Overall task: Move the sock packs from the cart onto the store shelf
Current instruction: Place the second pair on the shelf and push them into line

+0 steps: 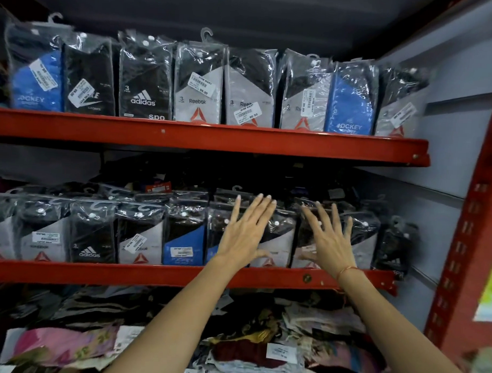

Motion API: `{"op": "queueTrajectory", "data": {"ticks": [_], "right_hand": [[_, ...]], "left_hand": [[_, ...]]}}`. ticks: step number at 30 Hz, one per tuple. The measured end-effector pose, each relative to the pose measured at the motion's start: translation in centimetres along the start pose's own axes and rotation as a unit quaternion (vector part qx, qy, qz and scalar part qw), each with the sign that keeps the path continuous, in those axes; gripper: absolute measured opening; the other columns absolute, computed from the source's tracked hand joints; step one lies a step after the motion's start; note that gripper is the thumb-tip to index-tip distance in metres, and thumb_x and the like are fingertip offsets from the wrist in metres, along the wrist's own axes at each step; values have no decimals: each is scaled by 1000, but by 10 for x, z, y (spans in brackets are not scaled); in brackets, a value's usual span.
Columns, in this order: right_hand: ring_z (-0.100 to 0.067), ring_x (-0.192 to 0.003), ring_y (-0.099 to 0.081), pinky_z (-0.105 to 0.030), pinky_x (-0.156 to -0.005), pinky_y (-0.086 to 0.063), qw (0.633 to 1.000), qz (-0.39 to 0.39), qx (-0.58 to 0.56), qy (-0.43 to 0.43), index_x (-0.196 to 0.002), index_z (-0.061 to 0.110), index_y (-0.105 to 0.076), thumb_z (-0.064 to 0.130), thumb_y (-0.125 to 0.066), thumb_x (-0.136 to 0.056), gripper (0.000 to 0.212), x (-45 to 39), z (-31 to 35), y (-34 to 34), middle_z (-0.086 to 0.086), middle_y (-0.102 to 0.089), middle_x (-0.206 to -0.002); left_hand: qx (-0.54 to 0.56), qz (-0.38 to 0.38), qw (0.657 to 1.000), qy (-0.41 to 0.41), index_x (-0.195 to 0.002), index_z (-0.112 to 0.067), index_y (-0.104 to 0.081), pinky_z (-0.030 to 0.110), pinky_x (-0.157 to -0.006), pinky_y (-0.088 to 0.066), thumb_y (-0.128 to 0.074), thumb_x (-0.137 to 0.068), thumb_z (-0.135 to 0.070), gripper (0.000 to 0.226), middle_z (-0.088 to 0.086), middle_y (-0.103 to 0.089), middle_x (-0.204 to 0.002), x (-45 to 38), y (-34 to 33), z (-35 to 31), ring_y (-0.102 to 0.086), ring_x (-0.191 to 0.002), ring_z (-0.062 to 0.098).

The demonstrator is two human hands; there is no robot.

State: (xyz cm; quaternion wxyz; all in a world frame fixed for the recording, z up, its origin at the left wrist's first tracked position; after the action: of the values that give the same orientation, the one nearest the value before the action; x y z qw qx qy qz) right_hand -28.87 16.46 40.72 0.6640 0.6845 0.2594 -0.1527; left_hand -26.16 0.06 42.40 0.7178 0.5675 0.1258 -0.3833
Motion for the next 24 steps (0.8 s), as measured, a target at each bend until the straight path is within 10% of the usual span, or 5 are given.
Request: {"op": "queueTrajectory", "data": {"ticks": [6,17,24], "right_hand": [[-35,-148,-6,-48,-121,-12,997,-49,-60,30,-153,25,-7,42,-73,-79,101,-2,5,-5,-9,-15,-160],[-21,-150,4,-46,-122,4,991,-65,14,118,-153,14,-5,73,-54,-72,112,-2,-36,23,-4,-8,-162],[-23,-150,0,-45,-122,-2,998,41,1,52,-153,22,-6,48,-73,-75,106,-1,-105,8,1,-6,-162]], "left_hand": [[-14,12,1000,3,-153,-14,4,46,-117,13,-64,-81,-51,106,5,-12,-162,-7,-13,-11,-7,-150,24],[16,-32,999,20,-152,-3,-5,44,-122,3,-66,-71,-63,118,10,-11,-162,-22,3,-44,-6,-150,24],[24,2,1000,-14,-153,-7,-9,43,-118,10,-70,-83,-31,95,10,-15,-161,-59,-9,-98,-8,-150,24]]}}
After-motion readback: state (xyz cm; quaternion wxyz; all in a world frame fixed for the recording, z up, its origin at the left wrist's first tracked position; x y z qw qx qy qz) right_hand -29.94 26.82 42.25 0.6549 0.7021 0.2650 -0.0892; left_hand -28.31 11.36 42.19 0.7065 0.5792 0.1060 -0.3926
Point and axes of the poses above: each hand's wrist, its own x-axis away from the middle knuckle, its own y-axis out of the back of the hand, z = x × y, the point moved 9 cm from there along -x, towards the middle knuckle
